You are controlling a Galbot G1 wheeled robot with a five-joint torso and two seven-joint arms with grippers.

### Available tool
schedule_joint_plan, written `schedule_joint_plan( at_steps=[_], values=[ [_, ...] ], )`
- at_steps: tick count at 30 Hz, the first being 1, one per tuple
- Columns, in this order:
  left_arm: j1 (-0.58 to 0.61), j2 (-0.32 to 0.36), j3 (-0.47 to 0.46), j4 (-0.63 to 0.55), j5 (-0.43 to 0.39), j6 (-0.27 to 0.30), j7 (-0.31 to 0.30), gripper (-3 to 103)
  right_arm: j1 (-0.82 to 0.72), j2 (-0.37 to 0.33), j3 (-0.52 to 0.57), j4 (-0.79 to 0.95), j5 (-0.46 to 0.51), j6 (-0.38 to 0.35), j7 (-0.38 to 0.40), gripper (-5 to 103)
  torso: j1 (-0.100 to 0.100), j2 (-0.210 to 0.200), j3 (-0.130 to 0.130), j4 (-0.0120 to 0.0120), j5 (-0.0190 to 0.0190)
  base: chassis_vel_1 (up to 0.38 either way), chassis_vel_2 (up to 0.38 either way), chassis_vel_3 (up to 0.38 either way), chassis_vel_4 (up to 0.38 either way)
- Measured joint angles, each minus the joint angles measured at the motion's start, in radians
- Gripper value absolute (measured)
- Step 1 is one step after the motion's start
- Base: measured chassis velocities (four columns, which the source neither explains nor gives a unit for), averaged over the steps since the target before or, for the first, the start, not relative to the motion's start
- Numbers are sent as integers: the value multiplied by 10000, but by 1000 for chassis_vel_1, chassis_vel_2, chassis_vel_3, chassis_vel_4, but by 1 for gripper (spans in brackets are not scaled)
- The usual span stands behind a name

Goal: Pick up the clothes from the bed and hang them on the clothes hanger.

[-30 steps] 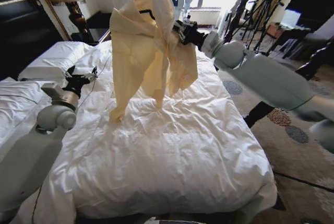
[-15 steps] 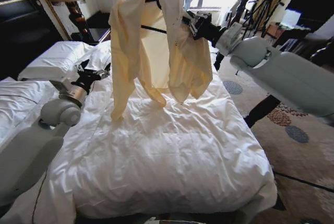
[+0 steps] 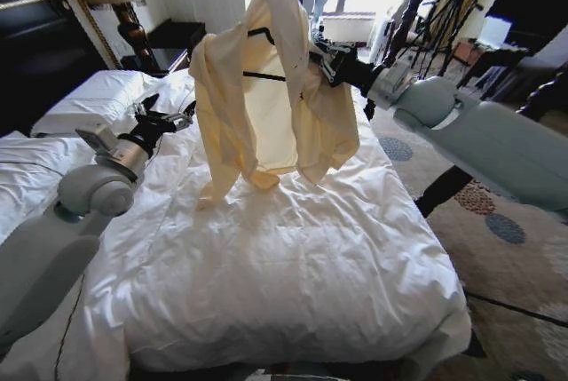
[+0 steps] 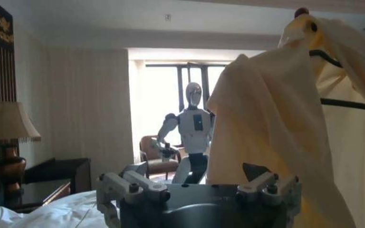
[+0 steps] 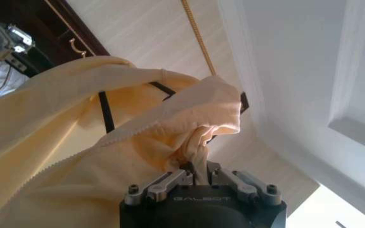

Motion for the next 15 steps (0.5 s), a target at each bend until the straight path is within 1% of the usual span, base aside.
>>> schedule_joint_plan(
  at_steps=[6,13,15],
  values=[
    [47,-109,-143,-236,-25,44,1,100,136,187,-27,-295,-218,6,26,5,0,0,0,-1,0,0,0,0,0],
    [270,-401,-257,-647,-151,168,-177,100,101,531,-28,-432,-227,-110,383,5,0,0,0,0,-1,0,0,0,0],
    [328,-532,-187,-792,-460,243,-229,100,102,685,-28,-491,-182,-165,461,5,0,0,0,1,-1,0,0,0,0]
  ],
)
